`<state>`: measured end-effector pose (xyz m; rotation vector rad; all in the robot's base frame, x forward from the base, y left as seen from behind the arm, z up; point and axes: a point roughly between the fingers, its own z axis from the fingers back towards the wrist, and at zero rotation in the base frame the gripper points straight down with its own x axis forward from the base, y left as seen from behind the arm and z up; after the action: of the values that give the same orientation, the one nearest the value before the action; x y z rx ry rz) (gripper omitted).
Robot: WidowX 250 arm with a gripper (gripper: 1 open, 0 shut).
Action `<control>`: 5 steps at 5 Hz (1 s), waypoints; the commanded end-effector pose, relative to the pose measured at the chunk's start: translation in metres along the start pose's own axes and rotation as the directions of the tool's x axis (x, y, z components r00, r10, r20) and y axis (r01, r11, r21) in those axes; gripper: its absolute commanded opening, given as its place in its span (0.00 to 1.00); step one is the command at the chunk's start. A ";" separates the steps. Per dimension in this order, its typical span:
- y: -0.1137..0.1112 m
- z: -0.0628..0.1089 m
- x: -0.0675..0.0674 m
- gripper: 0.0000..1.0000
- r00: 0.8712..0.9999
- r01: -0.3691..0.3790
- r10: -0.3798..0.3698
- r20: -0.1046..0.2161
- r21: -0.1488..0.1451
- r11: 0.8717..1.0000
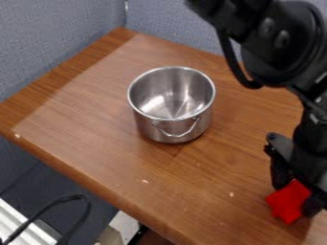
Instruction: Move the red object from the metal pot to the table
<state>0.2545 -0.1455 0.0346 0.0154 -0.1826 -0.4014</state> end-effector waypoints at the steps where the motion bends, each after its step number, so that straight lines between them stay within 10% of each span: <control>1: 0.013 -0.004 0.003 0.00 0.999 -0.037 0.037 0.002 -0.001 0.999; 5: 0.029 -0.024 -0.011 0.00 0.991 -0.124 0.123 -0.058 -0.013 0.992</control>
<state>0.2721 -0.1312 0.0302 -0.0265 -0.2009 -0.3196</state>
